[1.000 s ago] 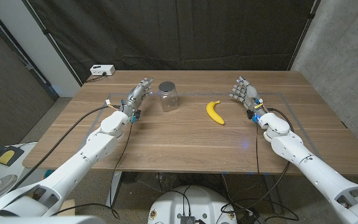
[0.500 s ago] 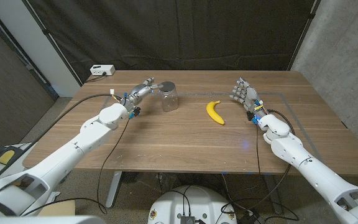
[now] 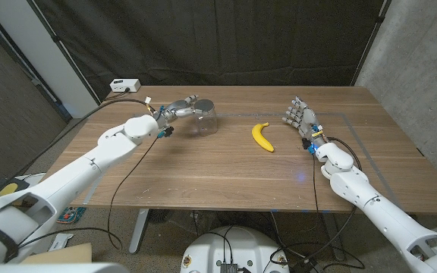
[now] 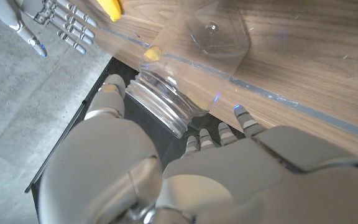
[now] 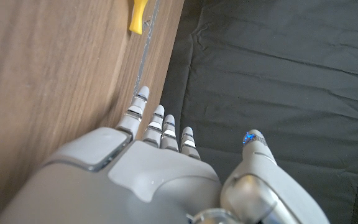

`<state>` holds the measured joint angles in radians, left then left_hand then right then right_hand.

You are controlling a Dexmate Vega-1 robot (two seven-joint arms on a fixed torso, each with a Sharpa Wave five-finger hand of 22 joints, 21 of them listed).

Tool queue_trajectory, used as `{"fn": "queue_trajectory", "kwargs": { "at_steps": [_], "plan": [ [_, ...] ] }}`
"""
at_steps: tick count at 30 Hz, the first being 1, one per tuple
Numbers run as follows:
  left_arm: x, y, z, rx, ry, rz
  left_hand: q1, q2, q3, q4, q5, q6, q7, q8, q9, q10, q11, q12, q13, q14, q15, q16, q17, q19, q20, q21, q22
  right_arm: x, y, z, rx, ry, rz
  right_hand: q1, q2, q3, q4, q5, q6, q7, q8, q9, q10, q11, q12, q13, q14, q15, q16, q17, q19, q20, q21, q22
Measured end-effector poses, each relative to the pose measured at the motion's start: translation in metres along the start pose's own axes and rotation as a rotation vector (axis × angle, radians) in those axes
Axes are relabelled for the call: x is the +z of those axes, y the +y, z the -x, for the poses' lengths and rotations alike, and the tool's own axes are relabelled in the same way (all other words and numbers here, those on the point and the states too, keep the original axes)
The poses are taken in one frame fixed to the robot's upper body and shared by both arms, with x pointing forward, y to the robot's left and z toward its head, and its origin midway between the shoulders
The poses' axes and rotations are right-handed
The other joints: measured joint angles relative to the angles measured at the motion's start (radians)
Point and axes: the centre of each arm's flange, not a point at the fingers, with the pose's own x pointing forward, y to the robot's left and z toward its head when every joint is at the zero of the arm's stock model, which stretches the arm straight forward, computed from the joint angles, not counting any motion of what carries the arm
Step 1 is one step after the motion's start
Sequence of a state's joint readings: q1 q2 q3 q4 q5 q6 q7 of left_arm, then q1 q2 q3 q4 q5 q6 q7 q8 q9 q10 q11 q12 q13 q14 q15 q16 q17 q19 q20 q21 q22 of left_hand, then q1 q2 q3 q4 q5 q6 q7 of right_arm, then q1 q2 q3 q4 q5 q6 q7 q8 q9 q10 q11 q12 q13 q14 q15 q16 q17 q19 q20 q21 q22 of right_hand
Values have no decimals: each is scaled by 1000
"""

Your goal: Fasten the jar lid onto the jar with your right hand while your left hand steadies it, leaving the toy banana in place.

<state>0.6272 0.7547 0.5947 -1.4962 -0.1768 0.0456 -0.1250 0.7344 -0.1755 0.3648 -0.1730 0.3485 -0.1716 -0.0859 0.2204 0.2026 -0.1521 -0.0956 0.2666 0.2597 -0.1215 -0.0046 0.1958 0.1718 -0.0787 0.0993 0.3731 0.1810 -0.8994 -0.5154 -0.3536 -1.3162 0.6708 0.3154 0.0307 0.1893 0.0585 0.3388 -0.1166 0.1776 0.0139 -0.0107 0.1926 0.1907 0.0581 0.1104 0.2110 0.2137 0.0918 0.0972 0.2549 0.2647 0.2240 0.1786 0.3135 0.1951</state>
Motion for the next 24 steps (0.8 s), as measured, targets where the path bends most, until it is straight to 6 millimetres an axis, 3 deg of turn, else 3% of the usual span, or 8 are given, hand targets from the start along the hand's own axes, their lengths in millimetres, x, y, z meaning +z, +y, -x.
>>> {"fn": "queue_trajectory", "kwargs": {
  "at_steps": [6,16,24],
  "plan": [
    [4,1,-5,-27,8,-42,33,0,-23,5,8,0,0,13,0,47,-1,11,-8,50,-28,1,0,35,-1,0,0,-2,-1,3,-15,-10,-8,-8,0,-6,6,0,0,0,0,0,4,4,0,0,3,3,4,0,0,0,0,-5],
    [0,-1,-13,-60,24,-57,56,0,-50,8,15,11,-4,13,0,68,-4,19,-14,72,-26,7,0,57,15,-7,0,-3,-1,6,-44,-21,-20,-18,0,-11,11,-1,4,-4,0,0,13,5,0,0,15,3,8,3,0,0,0,-5],
    [-8,-8,-17,-77,27,-47,84,10,-72,15,23,72,-53,24,-3,103,-14,19,-23,90,-29,4,0,72,11,-11,0,-1,1,5,-52,-29,-19,-26,0,-15,15,-1,4,-4,0,0,13,5,4,0,15,3,8,3,0,0,0,-5]
  ]
}}
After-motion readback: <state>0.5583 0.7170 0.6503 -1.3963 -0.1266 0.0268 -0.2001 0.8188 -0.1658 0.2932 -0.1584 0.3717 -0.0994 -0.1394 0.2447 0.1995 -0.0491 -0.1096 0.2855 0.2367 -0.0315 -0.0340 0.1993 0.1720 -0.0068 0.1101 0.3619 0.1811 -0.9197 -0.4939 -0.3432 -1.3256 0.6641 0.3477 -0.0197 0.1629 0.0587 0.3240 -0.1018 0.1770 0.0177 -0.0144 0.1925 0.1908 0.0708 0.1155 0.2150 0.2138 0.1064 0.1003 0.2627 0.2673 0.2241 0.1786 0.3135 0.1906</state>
